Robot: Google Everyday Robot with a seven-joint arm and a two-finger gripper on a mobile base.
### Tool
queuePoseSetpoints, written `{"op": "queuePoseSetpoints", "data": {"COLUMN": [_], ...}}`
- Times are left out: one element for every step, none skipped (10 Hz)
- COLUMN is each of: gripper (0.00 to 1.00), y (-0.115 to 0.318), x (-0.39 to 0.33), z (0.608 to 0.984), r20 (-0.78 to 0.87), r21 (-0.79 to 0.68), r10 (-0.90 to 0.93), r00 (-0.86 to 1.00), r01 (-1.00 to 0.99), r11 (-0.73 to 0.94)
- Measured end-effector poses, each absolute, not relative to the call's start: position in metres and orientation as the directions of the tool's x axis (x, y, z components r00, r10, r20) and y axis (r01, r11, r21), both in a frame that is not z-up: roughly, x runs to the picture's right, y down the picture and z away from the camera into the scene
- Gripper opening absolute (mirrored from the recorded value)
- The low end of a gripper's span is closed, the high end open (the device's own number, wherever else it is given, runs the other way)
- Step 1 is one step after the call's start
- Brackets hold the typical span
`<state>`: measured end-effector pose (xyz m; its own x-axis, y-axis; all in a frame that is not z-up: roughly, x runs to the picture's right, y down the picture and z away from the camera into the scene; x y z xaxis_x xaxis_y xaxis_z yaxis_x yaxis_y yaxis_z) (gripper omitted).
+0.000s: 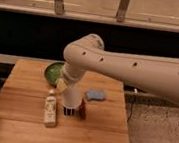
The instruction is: Place the ceramic cup over the eraser
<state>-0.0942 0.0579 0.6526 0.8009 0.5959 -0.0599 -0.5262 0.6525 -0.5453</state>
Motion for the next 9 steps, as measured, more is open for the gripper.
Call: {"op": "queuePoseSetpoints", "data": {"gripper": [0.0,0.0,0.0,0.0,0.0,0.0,0.0,0.03,0.04], "y": [0.061,0.061,0.06,0.059,0.057,0.057,0.057,0.058,0.059], "x": [-0.098,-0.099,-0.1,-0.102,-0.104,-0.108,-0.11,-0.112,-0.114], "z": [0.657,0.659,0.66,0.661,0.662,0.663,0.667,0.671,0.673], "r20": [-0.051,-0.048,-0.045,-0.039,-0.032,-0.026,-0.017,-0.002,0.009], "r21": [-0.549,-0.55,-0.55,-0.55,-0.552,-0.554,-0.558,-0.566,-0.575], "r10": [0.596,0.596,0.6,0.599,0.596,0.593,0.59,0.586,0.581], "r00": [0.801,0.801,0.799,0.8,0.803,0.805,0.807,0.81,0.814], "r01": [-0.521,-0.52,-0.521,-0.518,-0.511,-0.505,-0.497,-0.484,-0.471], "r11": [0.653,0.654,0.653,0.655,0.659,0.662,0.664,0.667,0.669]}}
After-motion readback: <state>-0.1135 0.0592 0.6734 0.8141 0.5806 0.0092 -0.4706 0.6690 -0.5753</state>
